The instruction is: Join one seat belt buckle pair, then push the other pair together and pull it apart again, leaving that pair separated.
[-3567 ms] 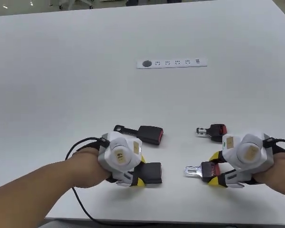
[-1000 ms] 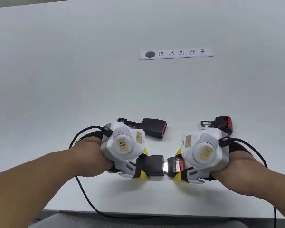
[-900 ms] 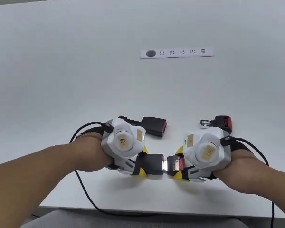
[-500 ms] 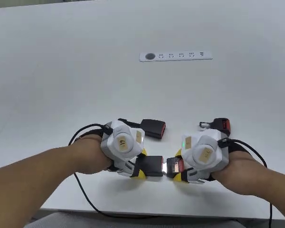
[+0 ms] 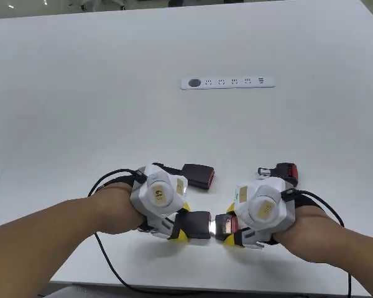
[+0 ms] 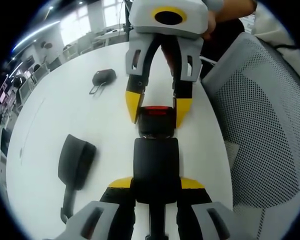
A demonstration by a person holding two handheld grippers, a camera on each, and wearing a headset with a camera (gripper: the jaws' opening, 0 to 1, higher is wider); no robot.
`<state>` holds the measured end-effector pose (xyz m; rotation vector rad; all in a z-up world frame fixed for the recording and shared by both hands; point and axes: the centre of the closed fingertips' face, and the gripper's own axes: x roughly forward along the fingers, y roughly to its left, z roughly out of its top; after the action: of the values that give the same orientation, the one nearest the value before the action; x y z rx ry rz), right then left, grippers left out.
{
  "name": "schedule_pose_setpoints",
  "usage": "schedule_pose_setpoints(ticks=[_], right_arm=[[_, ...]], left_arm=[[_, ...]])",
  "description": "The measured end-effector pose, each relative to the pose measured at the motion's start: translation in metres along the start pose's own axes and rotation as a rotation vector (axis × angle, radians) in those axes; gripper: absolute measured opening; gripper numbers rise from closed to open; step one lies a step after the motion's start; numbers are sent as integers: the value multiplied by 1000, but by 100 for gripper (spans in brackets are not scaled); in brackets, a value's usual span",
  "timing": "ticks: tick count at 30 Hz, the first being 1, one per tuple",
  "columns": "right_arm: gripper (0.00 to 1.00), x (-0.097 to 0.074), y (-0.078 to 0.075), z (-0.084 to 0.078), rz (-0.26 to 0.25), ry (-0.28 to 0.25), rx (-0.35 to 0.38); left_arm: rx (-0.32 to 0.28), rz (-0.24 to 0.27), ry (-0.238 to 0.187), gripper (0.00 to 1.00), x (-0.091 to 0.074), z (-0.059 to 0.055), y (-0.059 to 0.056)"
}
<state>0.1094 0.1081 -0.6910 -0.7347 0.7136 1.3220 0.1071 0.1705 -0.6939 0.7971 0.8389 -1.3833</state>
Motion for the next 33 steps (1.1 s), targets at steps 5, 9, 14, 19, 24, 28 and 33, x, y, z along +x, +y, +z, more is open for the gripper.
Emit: schedule_pose_setpoints(ticks=[5, 9, 14, 19, 24, 28, 33], right_arm=[[31, 1, 0, 0, 4, 6, 3], [31, 1, 0, 0, 7, 7, 1], [32, 1, 0, 0, 8, 14, -2], [33, 1, 0, 0, 2, 7, 1], [34, 1, -1, 1, 3, 5, 3], [34, 1, -1, 1, 3, 1, 9], [36, -1, -3, -1, -13, 8, 25]], left_arm=[[1, -3, 10, 31, -1, 0, 0], [-2, -4, 9, 31, -2, 0, 0], [-2, -3, 14, 31, -2, 0, 1], [-22, -4, 30, 32, -2, 0, 1], [-20, -7, 34, 33, -1, -1, 1], [-40, -1, 32, 34, -1, 0, 1], [-74, 1, 58, 34, -5, 0, 1]])
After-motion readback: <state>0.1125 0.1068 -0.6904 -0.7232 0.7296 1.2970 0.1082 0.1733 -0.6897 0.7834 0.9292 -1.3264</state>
